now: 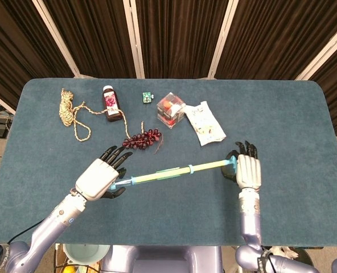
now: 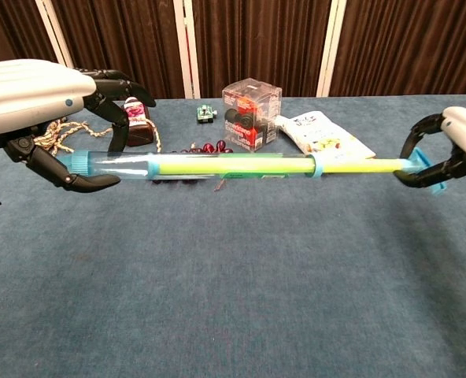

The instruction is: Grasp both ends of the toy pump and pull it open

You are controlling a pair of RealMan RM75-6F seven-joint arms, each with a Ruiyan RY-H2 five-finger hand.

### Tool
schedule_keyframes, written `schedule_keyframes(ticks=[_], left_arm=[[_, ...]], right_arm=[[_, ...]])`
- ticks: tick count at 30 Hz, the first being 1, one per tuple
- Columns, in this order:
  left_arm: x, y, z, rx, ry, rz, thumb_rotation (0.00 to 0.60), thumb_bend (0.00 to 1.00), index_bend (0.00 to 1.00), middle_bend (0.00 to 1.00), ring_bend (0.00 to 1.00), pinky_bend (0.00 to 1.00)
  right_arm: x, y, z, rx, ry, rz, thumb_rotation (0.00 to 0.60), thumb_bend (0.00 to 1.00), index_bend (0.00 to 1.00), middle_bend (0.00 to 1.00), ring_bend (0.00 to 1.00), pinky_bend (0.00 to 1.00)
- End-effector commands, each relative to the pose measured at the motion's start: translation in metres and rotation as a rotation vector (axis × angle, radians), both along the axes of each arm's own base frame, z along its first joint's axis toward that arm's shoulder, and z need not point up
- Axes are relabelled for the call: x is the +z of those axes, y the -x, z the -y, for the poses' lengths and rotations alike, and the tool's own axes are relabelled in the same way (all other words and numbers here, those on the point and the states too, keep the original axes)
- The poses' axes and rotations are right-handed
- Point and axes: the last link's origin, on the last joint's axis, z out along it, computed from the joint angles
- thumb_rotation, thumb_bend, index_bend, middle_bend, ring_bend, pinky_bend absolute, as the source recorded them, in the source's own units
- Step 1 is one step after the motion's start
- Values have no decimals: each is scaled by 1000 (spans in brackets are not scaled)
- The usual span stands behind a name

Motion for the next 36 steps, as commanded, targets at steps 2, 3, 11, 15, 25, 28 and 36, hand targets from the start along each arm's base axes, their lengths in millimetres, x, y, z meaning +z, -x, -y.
schedule_keyframes(ticks=[2, 3, 11, 15, 25, 28, 36], left_arm=[[1, 4, 4, 1, 4, 4, 600, 416, 593, 90, 0, 98], [2, 4, 5, 1, 4, 5, 600, 416, 593, 90, 0, 98], [5, 15, 8, 27, 1, 12, 600, 415, 593, 90, 0, 98], [8, 23, 8, 48, -5, 15, 600, 416, 593, 90, 0, 98], [15, 35, 7, 69, -18, 3, 600, 416, 592, 90, 0, 98], [15, 36, 7, 73, -18, 4, 600, 416, 592, 89, 0, 98], [14, 40, 8, 79, -15, -9, 600, 415, 585, 87, 0, 98]], right_arm=[[17, 10, 5, -18, 30, -13, 600, 425, 676, 180, 0, 0], [21, 12, 6, -21, 36, -18, 600, 425, 677, 180, 1, 0], [52, 35, 14, -60, 82, -42, 600, 427, 681, 180, 1, 0], [68, 49, 16, -83, 107, -59, 600, 427, 682, 180, 0, 0], [100, 78, 20, -132, 152, -76, 600, 427, 687, 181, 1, 0], [105, 83, 20, -142, 159, -76, 600, 426, 687, 181, 1, 0], [114, 89, 21, -148, 174, -75, 600, 427, 687, 182, 1, 0]])
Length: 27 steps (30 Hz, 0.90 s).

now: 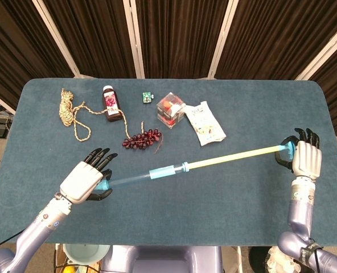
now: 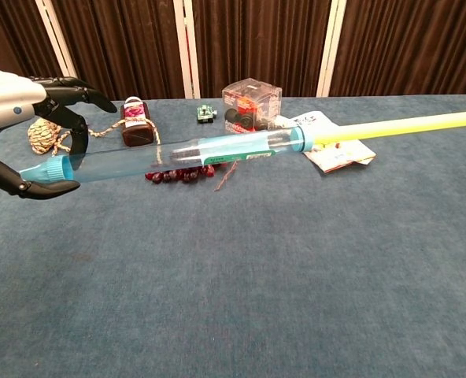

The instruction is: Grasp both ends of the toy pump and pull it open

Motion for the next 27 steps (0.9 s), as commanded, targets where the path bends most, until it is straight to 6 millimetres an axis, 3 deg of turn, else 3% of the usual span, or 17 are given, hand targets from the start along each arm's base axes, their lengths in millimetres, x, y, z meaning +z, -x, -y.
schedule_keyframes(ticks=[1, 3, 7, 9, 19, 27], left_arm=[[-1, 2, 0, 5, 3, -2, 600, 410, 571, 84, 0, 98], [-2, 3, 0, 7, 4, -4, 600, 376, 498, 67, 0, 95], [-5, 7, 1, 19, 18, -21, 600, 160, 138, 3, 0, 62], [-7, 9, 2, 33, 30, -33, 600, 90, 30, 0, 0, 51], [-1, 15, 6, 80, 28, -27, 600, 72, 0, 0, 0, 50], [17, 35, 14, 156, -3, 10, 600, 73, 0, 0, 0, 51]], right_arm=[[4, 2, 1, -1, 5, 0, 600, 427, 685, 181, 1, 0], [4, 2, 0, 2, 1, -3, 600, 420, 629, 171, 0, 0], [3, 4, -3, 0, -26, -5, 600, 356, 289, 85, 0, 0], [2, 5, -5, 2, -46, -10, 600, 328, 196, 52, 0, 0], [9, 7, -18, -14, -79, -43, 600, 290, 75, 0, 0, 0], [14, 6, -34, -22, -124, -23, 600, 287, 71, 0, 0, 0]])
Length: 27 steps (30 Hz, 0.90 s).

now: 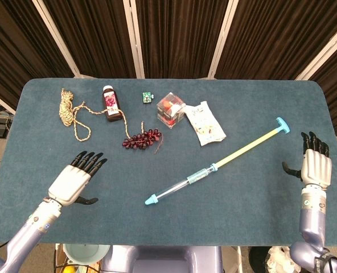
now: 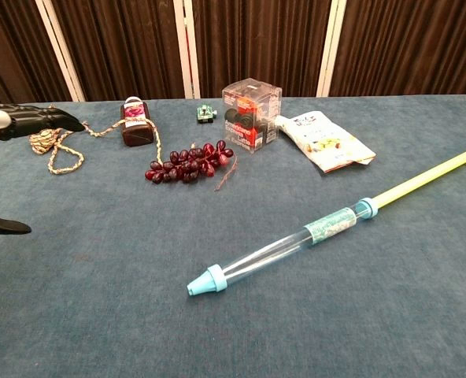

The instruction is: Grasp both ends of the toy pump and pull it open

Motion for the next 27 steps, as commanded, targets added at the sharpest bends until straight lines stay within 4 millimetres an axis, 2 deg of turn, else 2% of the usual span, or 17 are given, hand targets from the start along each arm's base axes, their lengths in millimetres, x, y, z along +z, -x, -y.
schedule_keyframes(ticks=[1, 10, 17, 23, 27], left_arm=[[10, 10, 6, 35, -21, 23, 600, 73, 0, 0, 0, 50], [46, 43, 36, 96, -120, 94, 600, 73, 0, 0, 0, 39], [72, 69, 71, 98, -217, 109, 600, 73, 0, 0, 0, 39], [86, 95, 105, 156, -260, 134, 600, 73, 0, 0, 0, 35], [94, 108, 118, 183, -277, 132, 600, 72, 0, 0, 0, 31]], right_arm=[[0, -1, -10, 6, -27, 18, 600, 288, 71, 0, 0, 0], [2, -19, -46, 122, -110, 45, 600, 268, 74, 0, 0, 0], [11, -23, -78, 220, -151, 6, 600, 198, 74, 0, 0, 0], [24, -6, -114, 249, -179, -42, 600, 151, 74, 0, 0, 0], [35, 9, -128, 255, -190, -87, 600, 150, 74, 0, 0, 0]])
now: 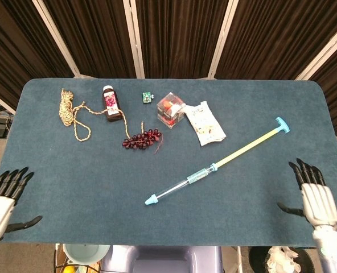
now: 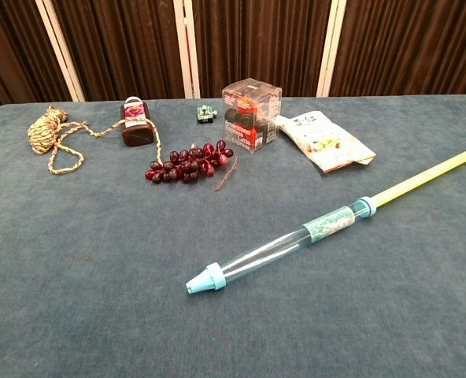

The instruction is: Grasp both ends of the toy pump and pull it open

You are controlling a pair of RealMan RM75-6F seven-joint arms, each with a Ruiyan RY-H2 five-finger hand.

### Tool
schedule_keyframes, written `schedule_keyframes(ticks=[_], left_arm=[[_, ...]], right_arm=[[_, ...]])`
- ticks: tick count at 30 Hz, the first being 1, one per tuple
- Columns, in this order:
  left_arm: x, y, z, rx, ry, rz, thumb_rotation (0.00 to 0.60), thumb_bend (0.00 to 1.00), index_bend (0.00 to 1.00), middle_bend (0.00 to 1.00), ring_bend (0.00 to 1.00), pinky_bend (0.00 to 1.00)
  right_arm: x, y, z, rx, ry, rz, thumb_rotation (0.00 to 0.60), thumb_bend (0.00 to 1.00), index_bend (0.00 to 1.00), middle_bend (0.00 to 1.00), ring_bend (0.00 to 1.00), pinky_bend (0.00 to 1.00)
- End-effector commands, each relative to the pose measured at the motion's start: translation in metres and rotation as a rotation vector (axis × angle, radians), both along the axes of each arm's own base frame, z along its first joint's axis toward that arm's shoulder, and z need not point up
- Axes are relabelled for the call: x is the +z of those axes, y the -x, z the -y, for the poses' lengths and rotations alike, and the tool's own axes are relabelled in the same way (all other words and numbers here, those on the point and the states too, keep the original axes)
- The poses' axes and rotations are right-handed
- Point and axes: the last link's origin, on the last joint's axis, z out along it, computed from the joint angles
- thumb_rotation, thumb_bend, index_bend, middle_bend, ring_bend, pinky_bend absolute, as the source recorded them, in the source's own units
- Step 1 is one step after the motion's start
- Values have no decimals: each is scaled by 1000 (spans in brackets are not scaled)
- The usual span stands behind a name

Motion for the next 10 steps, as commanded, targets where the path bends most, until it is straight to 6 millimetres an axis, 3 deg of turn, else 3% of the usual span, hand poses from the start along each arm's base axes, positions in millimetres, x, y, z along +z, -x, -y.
schedule_keyframes(ticks=[1, 10], left_arm=[[7, 9, 11, 13, -15, 3, 600, 72, 0, 0, 0, 31], [8, 15, 13, 16, -59, -20, 600, 73, 0, 0, 0, 31]], right_arm=[[14, 16, -17, 9, 2, -49, 600, 151, 74, 0, 0, 0], [22, 12, -27, 99, 76, -17, 600, 154, 74, 0, 0, 0]])
